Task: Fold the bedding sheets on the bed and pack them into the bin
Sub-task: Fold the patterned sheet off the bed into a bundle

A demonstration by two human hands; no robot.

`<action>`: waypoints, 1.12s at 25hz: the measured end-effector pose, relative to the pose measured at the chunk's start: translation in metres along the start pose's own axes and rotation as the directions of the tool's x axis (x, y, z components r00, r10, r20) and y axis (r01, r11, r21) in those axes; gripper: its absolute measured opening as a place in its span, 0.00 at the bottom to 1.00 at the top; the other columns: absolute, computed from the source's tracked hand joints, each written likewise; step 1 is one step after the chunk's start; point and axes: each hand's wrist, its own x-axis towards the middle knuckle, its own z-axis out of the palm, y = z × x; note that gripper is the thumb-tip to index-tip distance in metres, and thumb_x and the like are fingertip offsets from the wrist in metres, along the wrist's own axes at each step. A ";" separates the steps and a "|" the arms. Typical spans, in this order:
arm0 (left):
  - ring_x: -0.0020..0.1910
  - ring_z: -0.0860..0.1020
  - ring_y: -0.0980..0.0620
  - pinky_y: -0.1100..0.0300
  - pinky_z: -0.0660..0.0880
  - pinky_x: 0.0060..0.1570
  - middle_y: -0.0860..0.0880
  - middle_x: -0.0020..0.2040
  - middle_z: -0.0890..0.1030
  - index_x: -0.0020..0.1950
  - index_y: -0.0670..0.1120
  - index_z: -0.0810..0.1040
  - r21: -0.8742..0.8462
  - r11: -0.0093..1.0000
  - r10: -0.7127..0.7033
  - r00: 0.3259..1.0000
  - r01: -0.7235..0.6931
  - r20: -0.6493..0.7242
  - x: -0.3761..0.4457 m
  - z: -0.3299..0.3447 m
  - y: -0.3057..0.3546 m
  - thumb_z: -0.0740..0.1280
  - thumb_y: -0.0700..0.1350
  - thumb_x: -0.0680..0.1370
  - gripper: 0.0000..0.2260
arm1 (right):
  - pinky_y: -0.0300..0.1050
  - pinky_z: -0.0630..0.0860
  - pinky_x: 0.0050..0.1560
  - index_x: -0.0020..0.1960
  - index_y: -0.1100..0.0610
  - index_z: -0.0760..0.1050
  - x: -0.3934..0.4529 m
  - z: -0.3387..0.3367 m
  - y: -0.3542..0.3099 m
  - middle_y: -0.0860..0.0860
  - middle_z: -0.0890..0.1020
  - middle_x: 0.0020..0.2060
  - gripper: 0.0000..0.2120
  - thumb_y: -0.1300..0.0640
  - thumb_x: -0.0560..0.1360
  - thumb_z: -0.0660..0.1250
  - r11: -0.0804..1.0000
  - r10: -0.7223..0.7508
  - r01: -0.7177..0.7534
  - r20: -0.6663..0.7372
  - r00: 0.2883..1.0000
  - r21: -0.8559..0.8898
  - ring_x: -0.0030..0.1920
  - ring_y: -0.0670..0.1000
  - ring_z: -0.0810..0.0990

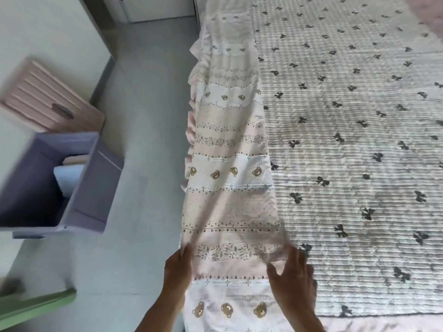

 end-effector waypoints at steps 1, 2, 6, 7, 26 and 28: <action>0.30 0.66 0.51 0.63 0.62 0.26 0.44 0.33 0.69 0.37 0.41 0.71 0.005 1.000 0.009 1.000 -0.009 0.010 -0.002 0.000 -0.006 0.60 0.53 0.82 0.20 | 0.47 0.68 0.48 0.66 0.50 0.68 0.009 -0.001 0.011 0.52 0.73 0.62 0.24 0.44 0.74 0.68 0.998 0.047 -0.049 0.039 0.998 0.037 0.57 0.57 0.74; 0.30 0.66 0.51 0.61 0.62 0.28 0.44 0.33 0.69 0.37 0.42 0.72 0.001 1.000 0.016 1.000 -0.016 0.016 -0.004 -0.002 -0.011 0.60 0.53 0.82 0.19 | 0.46 0.71 0.48 0.62 0.50 0.72 0.014 -0.004 0.016 0.51 0.77 0.58 0.19 0.43 0.75 0.68 0.991 0.076 -0.081 0.051 0.996 0.102 0.55 0.57 0.77; 0.30 0.70 0.52 0.60 0.65 0.29 0.49 0.31 0.74 0.38 0.44 0.77 -0.029 0.998 0.061 0.998 -0.062 -0.012 -0.011 -0.004 -0.032 0.61 0.51 0.82 0.17 | 0.46 0.75 0.39 0.40 0.51 0.78 0.009 -0.004 0.036 0.50 0.81 0.34 0.12 0.50 0.80 0.64 0.922 0.143 -0.154 0.059 0.988 0.356 0.38 0.55 0.80; 0.31 0.72 0.53 0.62 0.66 0.30 0.49 0.32 0.76 0.38 0.46 0.78 -0.010 0.998 0.068 0.997 -0.068 -0.023 -0.015 -0.005 -0.036 0.61 0.51 0.82 0.16 | 0.46 0.74 0.40 0.40 0.50 0.77 0.004 -0.001 0.040 0.51 0.81 0.35 0.12 0.50 0.80 0.63 0.911 0.164 -0.180 0.073 0.984 0.372 0.39 0.56 0.79; 0.38 0.84 0.56 0.64 0.78 0.37 0.50 0.40 0.86 0.47 0.44 0.82 0.224 0.962 -0.252 0.833 0.159 0.492 -0.050 -0.017 -0.088 0.77 0.47 0.71 0.09 | 0.51 0.78 0.43 0.51 0.56 0.81 -0.023 0.008 0.098 0.52 0.85 0.39 0.08 0.52 0.78 0.68 0.870 0.070 -0.271 0.441 0.895 0.412 0.41 0.52 0.83; 0.40 0.84 0.54 0.61 0.80 0.41 0.50 0.41 0.86 0.43 0.48 0.81 0.408 0.902 -0.306 0.877 0.142 0.370 -0.055 -0.022 -0.106 0.74 0.52 0.69 0.09 | 0.46 0.77 0.45 0.51 0.52 0.79 -0.034 0.010 0.103 0.48 0.84 0.40 0.10 0.47 0.76 0.69 0.916 0.140 -0.279 0.422 0.896 0.289 0.44 0.52 0.82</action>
